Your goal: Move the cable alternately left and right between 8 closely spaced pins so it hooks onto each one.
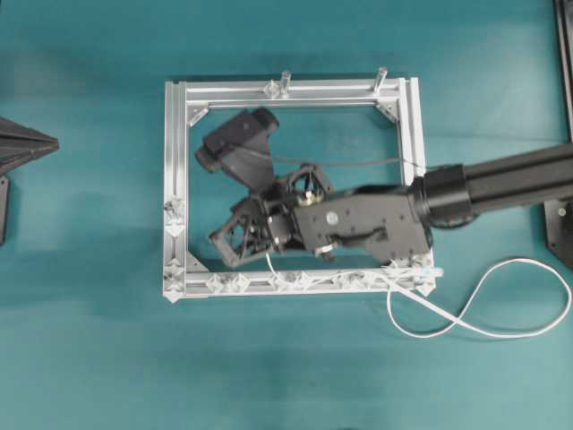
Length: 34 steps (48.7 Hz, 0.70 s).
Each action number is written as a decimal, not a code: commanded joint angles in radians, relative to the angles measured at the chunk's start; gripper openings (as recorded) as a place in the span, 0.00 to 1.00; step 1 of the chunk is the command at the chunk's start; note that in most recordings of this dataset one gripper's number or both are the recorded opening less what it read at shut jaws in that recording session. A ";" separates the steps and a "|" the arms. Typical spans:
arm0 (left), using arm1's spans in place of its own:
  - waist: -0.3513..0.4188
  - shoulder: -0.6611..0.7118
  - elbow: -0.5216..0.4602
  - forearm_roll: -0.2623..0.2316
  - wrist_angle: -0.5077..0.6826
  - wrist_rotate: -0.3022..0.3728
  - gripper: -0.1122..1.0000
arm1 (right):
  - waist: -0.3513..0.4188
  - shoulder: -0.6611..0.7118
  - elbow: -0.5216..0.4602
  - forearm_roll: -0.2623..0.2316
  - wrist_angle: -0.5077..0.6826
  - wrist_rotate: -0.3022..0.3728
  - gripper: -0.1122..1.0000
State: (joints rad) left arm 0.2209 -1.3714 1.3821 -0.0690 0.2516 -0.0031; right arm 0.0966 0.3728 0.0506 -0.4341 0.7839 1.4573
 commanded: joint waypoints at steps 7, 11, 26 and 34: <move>-0.002 0.008 -0.011 0.003 -0.009 -0.002 0.11 | -0.038 -0.021 -0.031 -0.002 -0.015 -0.046 0.23; -0.002 0.008 -0.011 0.003 -0.009 -0.002 0.11 | -0.046 -0.021 -0.037 -0.002 -0.025 -0.060 0.23; -0.002 0.008 -0.011 0.003 -0.009 -0.002 0.11 | -0.054 0.002 -0.072 0.017 -0.092 -0.064 0.23; -0.002 0.008 -0.011 0.003 -0.009 -0.002 0.11 | -0.040 0.044 -0.132 0.032 -0.106 -0.064 0.23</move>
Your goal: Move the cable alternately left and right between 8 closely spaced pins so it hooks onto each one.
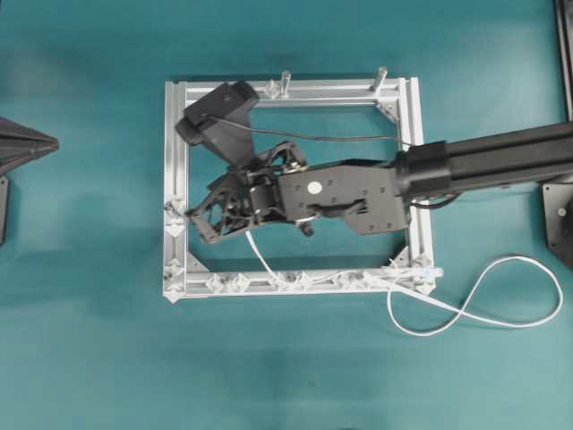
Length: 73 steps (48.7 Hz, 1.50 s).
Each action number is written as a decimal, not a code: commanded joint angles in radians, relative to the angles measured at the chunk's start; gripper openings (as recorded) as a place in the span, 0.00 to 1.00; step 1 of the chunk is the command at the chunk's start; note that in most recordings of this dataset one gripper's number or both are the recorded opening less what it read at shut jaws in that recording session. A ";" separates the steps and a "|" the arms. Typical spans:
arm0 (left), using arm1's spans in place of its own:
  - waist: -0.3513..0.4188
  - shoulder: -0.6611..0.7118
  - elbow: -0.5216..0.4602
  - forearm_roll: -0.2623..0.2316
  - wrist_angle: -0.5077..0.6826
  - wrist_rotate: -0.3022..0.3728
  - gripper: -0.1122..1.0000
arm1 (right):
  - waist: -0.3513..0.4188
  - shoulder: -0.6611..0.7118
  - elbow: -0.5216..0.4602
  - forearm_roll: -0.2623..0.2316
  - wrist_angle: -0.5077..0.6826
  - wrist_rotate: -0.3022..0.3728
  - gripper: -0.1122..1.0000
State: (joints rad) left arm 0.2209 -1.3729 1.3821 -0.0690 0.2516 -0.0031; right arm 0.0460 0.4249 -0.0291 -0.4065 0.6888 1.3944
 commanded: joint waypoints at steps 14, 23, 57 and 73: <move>-0.003 0.009 -0.011 0.003 -0.009 -0.002 0.11 | 0.052 0.040 -0.129 0.028 -0.005 0.005 0.23; -0.002 0.009 -0.011 0.003 -0.009 -0.002 0.11 | 0.091 0.041 -0.130 0.046 0.026 0.012 0.23; -0.002 0.009 -0.011 0.003 -0.008 -0.002 0.11 | 0.181 0.055 -0.172 0.063 0.034 0.092 0.23; -0.002 0.009 -0.011 0.003 -0.009 -0.002 0.11 | 0.201 0.089 -0.213 0.081 0.028 0.092 0.23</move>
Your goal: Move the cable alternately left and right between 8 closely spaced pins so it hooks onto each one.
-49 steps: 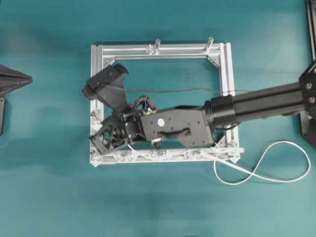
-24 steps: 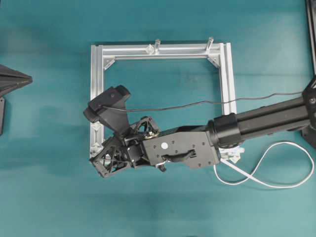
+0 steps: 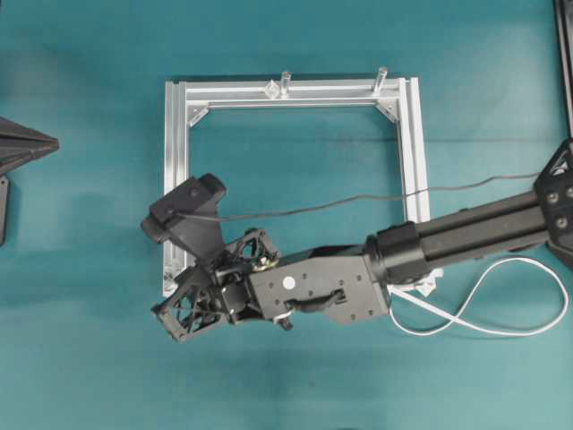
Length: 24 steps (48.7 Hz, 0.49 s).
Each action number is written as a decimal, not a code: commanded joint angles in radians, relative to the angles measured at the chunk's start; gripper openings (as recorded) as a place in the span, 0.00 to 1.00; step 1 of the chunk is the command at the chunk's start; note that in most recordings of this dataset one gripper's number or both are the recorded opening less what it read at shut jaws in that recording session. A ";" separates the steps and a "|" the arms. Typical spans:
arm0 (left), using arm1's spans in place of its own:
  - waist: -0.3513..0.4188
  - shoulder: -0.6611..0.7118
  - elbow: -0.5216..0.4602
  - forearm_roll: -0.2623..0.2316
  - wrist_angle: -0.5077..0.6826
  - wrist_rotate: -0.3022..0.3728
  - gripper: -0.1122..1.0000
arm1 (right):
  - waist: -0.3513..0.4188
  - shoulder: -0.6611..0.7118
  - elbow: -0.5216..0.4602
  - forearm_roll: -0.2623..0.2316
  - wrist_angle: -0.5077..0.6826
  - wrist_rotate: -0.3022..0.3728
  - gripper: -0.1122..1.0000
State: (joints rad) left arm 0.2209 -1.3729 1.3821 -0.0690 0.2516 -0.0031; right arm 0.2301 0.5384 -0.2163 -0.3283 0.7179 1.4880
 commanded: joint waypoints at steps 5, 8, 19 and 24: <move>-0.002 0.009 -0.011 0.003 -0.009 -0.002 0.11 | 0.017 -0.023 -0.028 0.002 0.011 -0.002 0.23; -0.002 0.009 -0.011 0.003 -0.009 -0.002 0.11 | 0.017 -0.025 -0.028 0.003 0.023 -0.003 0.23; -0.002 0.009 -0.011 0.003 -0.009 -0.002 0.11 | 0.017 -0.025 -0.028 0.003 0.037 -0.003 0.23; -0.002 0.009 -0.011 0.003 -0.009 -0.002 0.11 | 0.020 -0.025 -0.029 0.003 0.032 -0.003 0.23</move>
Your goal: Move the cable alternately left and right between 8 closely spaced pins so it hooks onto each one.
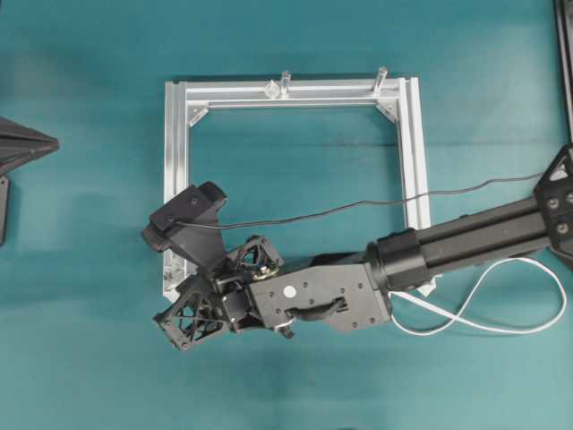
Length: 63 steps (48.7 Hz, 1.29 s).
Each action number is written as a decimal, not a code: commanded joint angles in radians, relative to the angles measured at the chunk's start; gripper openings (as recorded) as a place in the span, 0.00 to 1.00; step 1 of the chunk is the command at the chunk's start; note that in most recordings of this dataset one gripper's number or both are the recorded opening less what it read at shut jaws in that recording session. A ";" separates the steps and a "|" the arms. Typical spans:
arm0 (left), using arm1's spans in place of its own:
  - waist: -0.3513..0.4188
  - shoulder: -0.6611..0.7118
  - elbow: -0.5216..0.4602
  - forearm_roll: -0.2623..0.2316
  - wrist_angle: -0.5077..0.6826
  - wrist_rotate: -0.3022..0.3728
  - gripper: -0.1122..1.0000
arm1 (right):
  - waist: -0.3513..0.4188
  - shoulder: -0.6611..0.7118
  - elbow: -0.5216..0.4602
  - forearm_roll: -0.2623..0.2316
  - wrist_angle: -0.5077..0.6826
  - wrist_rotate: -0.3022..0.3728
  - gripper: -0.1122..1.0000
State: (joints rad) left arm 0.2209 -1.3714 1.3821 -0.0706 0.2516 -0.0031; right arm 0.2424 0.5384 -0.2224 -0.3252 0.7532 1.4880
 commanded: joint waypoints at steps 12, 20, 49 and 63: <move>-0.002 0.008 -0.011 0.005 -0.009 -0.002 0.11 | 0.041 -0.020 -0.046 0.006 0.002 -0.003 0.23; -0.002 0.008 -0.011 0.005 -0.009 -0.002 0.11 | 0.074 0.006 -0.089 0.026 0.003 -0.003 0.23; -0.002 0.008 -0.011 0.005 -0.009 -0.002 0.11 | 0.044 0.192 -0.422 0.031 0.008 -0.196 0.23; -0.002 0.008 -0.011 0.005 -0.009 -0.002 0.11 | -0.015 0.230 -0.499 0.031 0.046 -0.295 0.23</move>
State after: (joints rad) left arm 0.2209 -1.3729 1.3821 -0.0690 0.2516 -0.0031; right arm 0.2316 0.7977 -0.6872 -0.2915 0.7992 1.2195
